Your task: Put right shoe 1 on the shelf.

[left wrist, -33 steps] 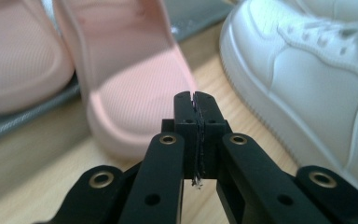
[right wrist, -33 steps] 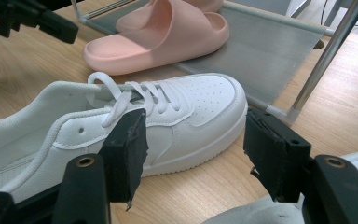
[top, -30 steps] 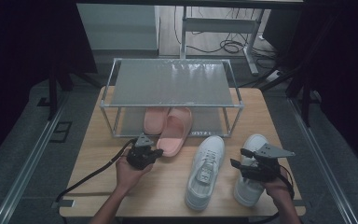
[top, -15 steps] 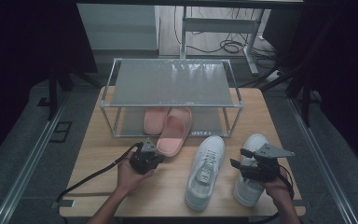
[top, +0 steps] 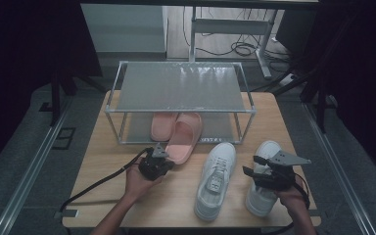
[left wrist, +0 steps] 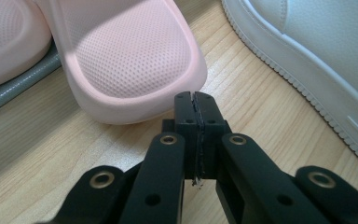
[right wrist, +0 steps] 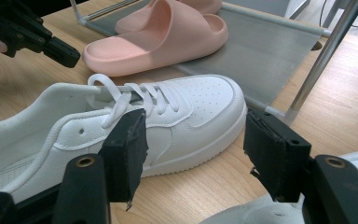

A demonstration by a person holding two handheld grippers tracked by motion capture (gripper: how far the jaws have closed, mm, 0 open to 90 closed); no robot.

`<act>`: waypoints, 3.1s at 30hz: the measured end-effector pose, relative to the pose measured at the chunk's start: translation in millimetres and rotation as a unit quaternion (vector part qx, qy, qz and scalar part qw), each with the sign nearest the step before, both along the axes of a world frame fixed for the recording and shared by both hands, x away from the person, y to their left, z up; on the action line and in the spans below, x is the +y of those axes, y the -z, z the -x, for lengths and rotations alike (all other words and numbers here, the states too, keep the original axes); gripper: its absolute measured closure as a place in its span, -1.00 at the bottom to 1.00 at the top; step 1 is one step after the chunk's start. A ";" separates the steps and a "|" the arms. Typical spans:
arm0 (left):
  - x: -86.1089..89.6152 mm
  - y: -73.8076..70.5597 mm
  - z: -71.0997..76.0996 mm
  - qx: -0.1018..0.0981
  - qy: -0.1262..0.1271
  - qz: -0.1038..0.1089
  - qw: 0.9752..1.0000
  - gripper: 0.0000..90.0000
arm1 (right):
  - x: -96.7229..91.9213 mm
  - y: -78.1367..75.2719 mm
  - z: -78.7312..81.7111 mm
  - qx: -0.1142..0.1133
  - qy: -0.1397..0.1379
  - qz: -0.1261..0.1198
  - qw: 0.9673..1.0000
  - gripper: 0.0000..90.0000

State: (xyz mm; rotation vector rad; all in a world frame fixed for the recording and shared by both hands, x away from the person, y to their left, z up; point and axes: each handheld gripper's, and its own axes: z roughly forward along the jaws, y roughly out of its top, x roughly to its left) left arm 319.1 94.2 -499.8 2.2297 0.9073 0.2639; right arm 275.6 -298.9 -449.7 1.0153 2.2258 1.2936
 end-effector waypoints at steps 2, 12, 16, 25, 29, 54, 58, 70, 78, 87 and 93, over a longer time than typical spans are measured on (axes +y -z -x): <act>-0.4 1.4 -0.9 0.001 0.001 -0.002 1.000 1.00 | 0.1 -0.4 0.3 -0.001 0.000 0.000 1.000 -0.12; -3.7 4.9 -8.8 0.009 0.001 0.003 1.000 1.00 | -0.1 -0.3 0.3 0.000 0.000 0.000 1.000 -0.12; -6.4 5.2 -13.8 0.011 0.004 -0.001 1.000 1.00 | 0.1 0.0 0.1 0.001 0.000 0.000 1.000 -0.12; -28.1 3.3 -30.1 0.013 0.010 -0.010 1.000 1.00 | -0.1 0.7 -0.3 0.000 0.001 0.000 1.000 -0.12; -33.5 3.5 -37.7 0.011 0.006 -0.018 1.000 1.00 | -1.5 0.4 -0.4 0.000 0.003 -0.001 1.000 -0.12; -38.2 7.7 -72.9 0.014 -0.028 -0.016 0.999 1.00 | -0.2 1.8 -1.2 0.002 0.000 0.001 1.000 -0.12; -38.7 8.4 -78.9 0.017 -0.026 -0.013 0.999 1.00 | -0.8 1.6 -1.1 0.003 0.001 0.000 1.000 -0.12; -44.4 10.5 -93.8 0.014 -0.037 -0.018 0.999 0.99 | -2.0 1.7 -1.5 0.002 0.002 0.001 1.000 -0.12; -46.5 12.4 -101.5 0.016 -0.042 -0.017 0.999 0.98 | -1.8 2.6 -2.0 0.003 0.003 0.000 1.000 -0.12; -47.5 13.9 -102.1 0.019 -0.045 -0.014 0.999 0.95 | -2.9 2.4 -2.2 0.003 0.004 0.000 1.000 -0.12; -42.8 10.0 -88.5 0.010 -0.041 -0.009 0.999 0.95 | -3.9 1.6 -1.9 0.002 0.005 0.000 1.000 -0.12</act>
